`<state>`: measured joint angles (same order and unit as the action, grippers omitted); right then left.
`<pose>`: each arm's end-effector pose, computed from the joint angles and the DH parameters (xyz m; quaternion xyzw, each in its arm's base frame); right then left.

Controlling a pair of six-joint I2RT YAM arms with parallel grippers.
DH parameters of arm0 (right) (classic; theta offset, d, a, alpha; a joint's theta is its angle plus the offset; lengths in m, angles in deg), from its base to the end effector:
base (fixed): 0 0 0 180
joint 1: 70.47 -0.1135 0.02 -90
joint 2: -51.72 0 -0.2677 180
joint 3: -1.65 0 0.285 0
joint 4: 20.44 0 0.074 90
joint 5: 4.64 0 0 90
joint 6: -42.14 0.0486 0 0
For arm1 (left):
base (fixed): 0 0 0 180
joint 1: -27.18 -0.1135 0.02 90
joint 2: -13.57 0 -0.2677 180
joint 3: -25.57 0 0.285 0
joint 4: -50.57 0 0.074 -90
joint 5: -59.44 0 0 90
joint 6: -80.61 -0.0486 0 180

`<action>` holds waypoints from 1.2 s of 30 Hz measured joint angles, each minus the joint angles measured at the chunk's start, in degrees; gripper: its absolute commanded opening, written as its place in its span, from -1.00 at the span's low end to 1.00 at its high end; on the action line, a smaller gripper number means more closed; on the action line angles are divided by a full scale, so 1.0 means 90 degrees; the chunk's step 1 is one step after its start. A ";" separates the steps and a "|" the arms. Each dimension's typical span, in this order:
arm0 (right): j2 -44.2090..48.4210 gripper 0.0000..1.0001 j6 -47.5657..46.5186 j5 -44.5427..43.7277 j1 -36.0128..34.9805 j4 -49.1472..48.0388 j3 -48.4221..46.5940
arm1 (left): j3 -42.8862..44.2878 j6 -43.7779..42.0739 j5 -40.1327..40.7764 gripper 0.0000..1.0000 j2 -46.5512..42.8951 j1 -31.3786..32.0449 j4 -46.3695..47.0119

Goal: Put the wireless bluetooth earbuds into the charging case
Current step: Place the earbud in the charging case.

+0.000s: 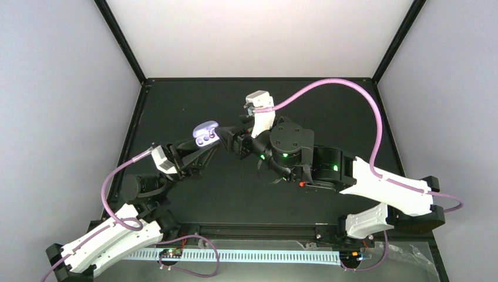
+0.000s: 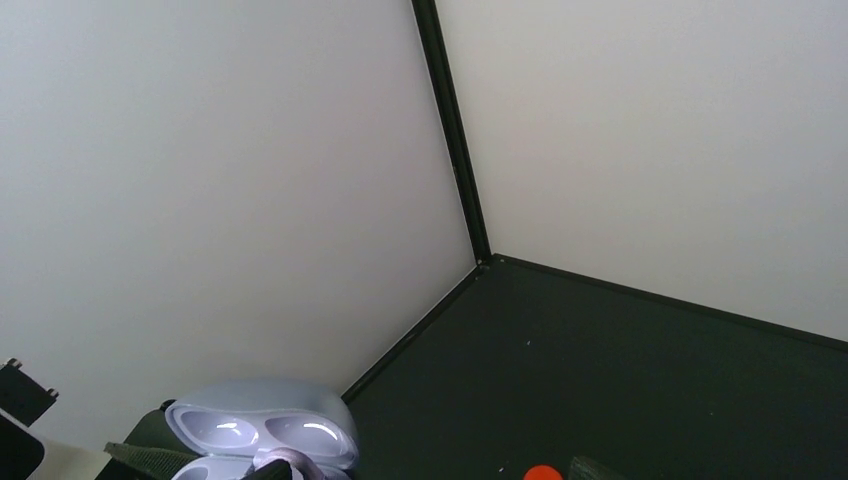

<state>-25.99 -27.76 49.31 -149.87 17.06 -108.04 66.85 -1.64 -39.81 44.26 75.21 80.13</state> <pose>0.0865 0.3069 0.5151 -0.1675 0.7147 0.3399 0.5879 0.1033 -0.1265 0.3812 0.2133 0.3692 -0.4529 0.7830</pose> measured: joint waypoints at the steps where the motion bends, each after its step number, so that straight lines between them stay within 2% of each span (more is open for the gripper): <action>1: 0.0029 0.43 0.0000 0.0034 0.0000 -0.0015 0.0032 | 0.0000 0.0000 0.0000 -0.97 -0.0002 0.0000 0.0000; 9: 0.0369 0.43 -0.0078 0.0029 0.0005 -0.0070 0.0114 | -0.0002 0.0039 -0.0032 -0.97 -0.0085 0.0000 0.0002; 36: 0.0109 0.51 -0.0238 0.0440 0.0046 0.0185 -0.0175 | -0.0002 0.0124 -0.0481 -0.97 -0.0080 0.0000 0.0002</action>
<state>-25.01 -29.91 53.27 -149.45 18.72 -109.61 66.83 -0.52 -44.14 43.54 75.21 80.15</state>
